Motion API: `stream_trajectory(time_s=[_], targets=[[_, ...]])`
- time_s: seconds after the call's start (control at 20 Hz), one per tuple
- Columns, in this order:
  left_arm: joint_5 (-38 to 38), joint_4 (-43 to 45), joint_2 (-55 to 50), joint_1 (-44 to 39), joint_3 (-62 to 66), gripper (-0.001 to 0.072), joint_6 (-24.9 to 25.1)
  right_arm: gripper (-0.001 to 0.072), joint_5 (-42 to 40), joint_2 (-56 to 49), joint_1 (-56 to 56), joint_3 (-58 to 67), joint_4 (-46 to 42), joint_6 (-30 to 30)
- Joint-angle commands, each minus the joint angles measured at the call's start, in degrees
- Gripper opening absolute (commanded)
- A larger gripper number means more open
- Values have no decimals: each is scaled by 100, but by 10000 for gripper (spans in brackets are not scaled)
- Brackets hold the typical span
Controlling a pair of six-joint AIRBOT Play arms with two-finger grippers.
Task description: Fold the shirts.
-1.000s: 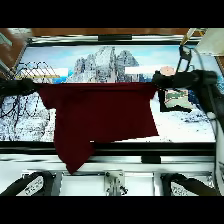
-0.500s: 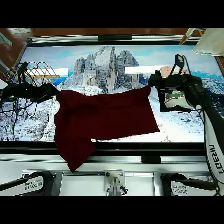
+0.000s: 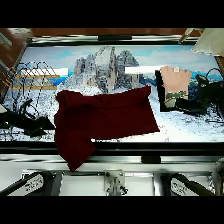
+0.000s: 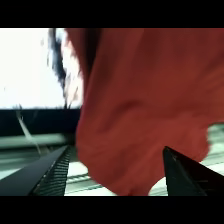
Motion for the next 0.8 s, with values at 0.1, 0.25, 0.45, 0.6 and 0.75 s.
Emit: stream_trajectory(time_s=[0.1,0.25,0.45,0.6,0.75], targets=[[960,-590,173,85,-1099,658,520,552,-345,190,-223,-487,881,-188],[1141,-525,170,85,-1097,658,769,552,-345,186,-223,-492,927,-199],[1080,-63,160,87,-1097,658,820,554,-509,-11,-223,-592,1187,-555],[1025,31,142,85,-1099,658,876,666,-511,-352,-223,-702,1556,-710],[1086,28,22,85,-1099,657,874,666,-472,-573,-223,-702,1563,-734]])
